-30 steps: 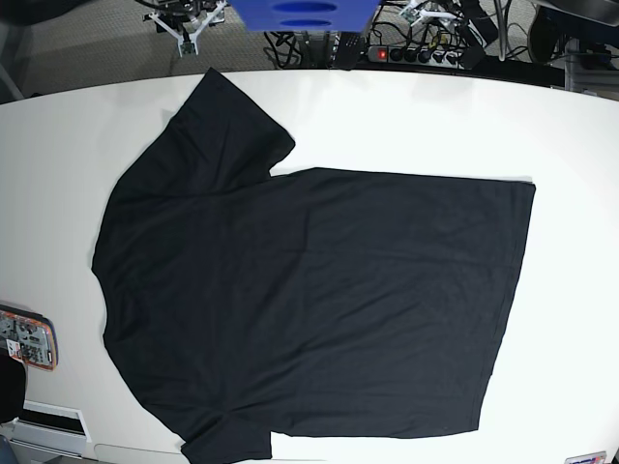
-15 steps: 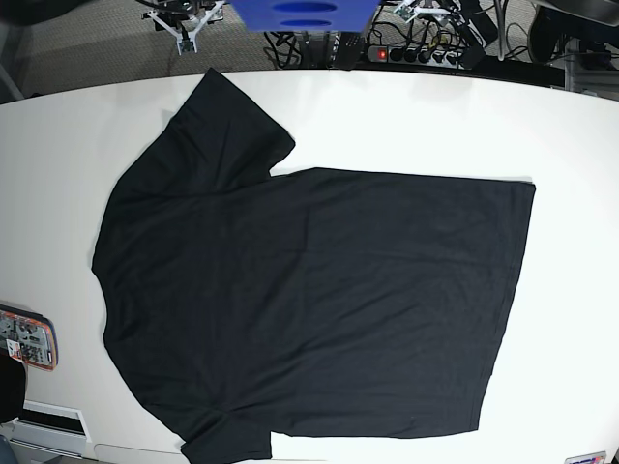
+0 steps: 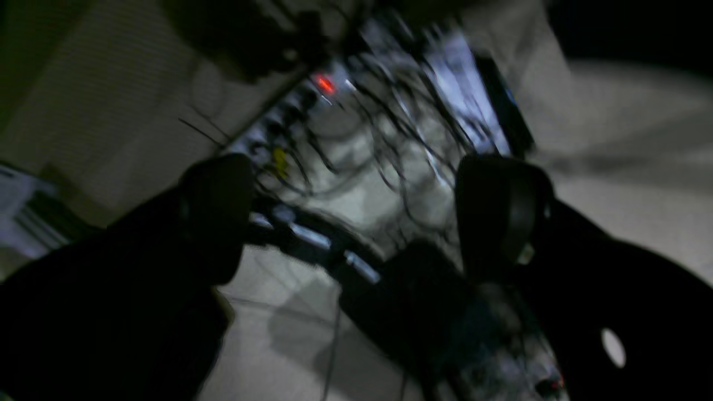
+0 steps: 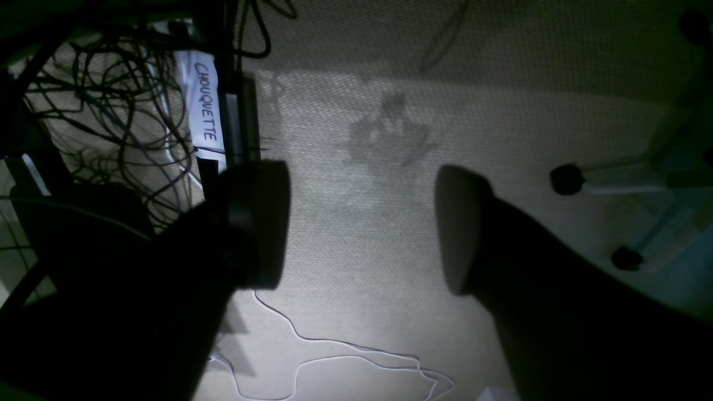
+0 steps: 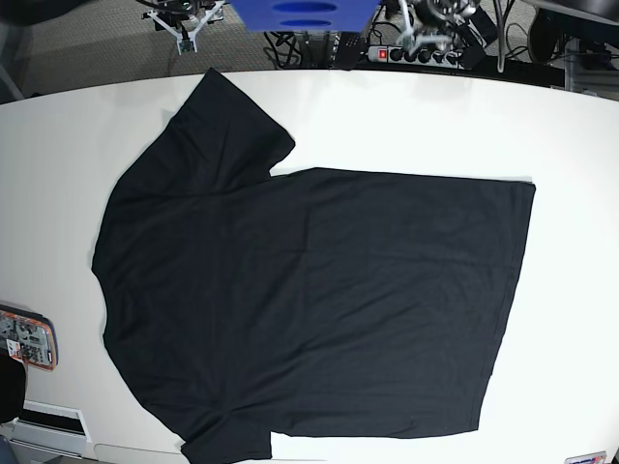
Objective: Fold the T-shirt properly
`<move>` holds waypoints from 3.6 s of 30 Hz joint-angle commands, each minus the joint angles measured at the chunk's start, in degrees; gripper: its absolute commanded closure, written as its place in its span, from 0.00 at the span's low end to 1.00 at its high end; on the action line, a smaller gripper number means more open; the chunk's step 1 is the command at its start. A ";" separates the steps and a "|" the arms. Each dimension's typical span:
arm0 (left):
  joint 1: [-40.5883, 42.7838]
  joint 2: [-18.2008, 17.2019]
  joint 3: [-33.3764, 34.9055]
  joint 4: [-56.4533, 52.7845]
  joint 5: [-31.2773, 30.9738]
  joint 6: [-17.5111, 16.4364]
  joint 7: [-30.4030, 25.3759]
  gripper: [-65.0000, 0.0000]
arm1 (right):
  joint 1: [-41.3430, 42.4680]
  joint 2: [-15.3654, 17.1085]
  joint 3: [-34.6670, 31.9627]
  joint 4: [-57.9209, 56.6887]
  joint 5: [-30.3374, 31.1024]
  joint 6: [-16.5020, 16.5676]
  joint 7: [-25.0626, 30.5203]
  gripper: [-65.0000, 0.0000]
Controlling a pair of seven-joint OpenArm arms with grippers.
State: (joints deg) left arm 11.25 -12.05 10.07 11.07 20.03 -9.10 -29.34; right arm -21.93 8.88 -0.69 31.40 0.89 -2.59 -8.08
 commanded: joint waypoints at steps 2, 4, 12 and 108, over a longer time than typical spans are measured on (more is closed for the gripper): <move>-0.21 0.67 0.09 -0.04 -2.58 -3.69 -0.59 0.17 | -0.53 0.57 0.03 0.12 -0.23 0.00 0.21 0.40; -0.30 2.16 0.26 0.05 -4.87 -7.64 1.87 0.17 | -0.44 0.57 0.03 0.03 -0.31 0.00 0.21 0.40; -0.21 5.59 0.44 0.31 -5.75 -18.54 14.44 0.17 | -0.44 0.65 -0.06 0.03 -0.40 0.00 0.65 0.40; 10.69 -12.08 22.68 11.39 -14.01 -21.09 22.88 0.95 | -13.45 4.61 0.91 20.25 -0.31 -0.09 -10.78 1.00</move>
State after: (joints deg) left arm 21.04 -23.49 32.82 22.52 6.07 -28.95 -6.79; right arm -35.03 12.60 -0.10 51.29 0.60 -2.26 -20.08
